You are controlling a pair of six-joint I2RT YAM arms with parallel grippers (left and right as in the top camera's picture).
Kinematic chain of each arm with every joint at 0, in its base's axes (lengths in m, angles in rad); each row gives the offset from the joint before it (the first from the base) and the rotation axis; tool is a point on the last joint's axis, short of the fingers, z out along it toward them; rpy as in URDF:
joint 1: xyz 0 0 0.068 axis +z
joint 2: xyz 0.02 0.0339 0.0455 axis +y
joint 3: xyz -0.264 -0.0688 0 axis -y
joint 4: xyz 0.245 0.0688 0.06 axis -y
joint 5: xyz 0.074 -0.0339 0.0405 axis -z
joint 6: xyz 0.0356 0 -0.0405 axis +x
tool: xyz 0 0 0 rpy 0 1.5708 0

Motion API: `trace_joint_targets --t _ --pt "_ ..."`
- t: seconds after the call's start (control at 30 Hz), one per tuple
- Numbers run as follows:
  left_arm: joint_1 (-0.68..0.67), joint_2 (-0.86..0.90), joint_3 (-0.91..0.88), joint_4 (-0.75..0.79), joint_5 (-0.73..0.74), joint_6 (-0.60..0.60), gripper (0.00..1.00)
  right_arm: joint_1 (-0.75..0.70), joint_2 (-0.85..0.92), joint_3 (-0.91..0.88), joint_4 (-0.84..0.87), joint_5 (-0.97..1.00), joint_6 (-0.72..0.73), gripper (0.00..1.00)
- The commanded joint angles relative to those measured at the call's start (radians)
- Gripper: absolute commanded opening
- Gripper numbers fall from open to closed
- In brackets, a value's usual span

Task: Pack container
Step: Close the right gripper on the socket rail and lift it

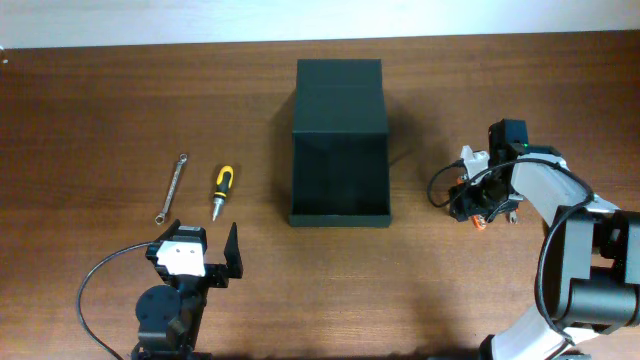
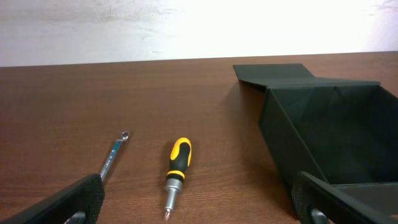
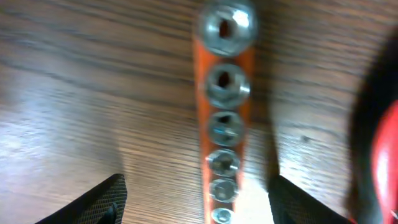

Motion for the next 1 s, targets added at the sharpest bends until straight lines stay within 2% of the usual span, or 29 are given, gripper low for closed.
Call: trace_joint_targets --t 0.0,0.07,0.17,0.27,0.37,0.43,0.6,0.7,0.77,0.97 --pt "-0.003 -0.001 0.021 0.003 0.001 -0.010 0.99 0.005 0.014 -0.010 0.003 0.076 0.037 0.73" --pt "-0.003 -0.001 0.021 0.003 0.001 -0.010 0.99 0.005 0.014 -0.010 0.003 0.076 0.037 0.70" --pt "-0.003 -0.001 0.021 0.003 0.001 -0.010 0.99 0.005 0.014 -0.010 0.004 0.075 0.037 0.55" --pt "-0.003 -0.001 0.021 0.003 0.001 -0.010 0.99 0.005 0.014 -0.010 0.003 0.075 0.037 0.50" --pt "-0.003 -0.001 0.021 0.003 0.001 -0.010 0.99 0.005 0.014 -0.010 0.003 0.074 0.037 0.33" --pt "-0.003 -0.001 0.021 0.004 0.001 -0.010 0.99 0.005 0.014 -0.010 0.003 0.071 0.037 0.26" --pt "-0.003 -0.001 0.021 0.003 0.001 -0.010 0.99 0.005 0.014 -0.010 0.003 0.059 0.037 0.15" --pt "-0.003 -0.001 0.021 0.004 0.001 -0.010 0.99 0.005 0.014 -0.010 0.005 0.024 0.037 0.11" --pt "-0.003 -0.001 0.021 0.004 0.001 -0.010 0.99 0.005 0.014 -0.010 0.006 0.018 0.037 0.04" --pt "-0.003 -0.001 0.021 0.003 0.001 -0.010 0.99 0.005 0.013 0.015 -0.011 -0.070 0.046 0.04"
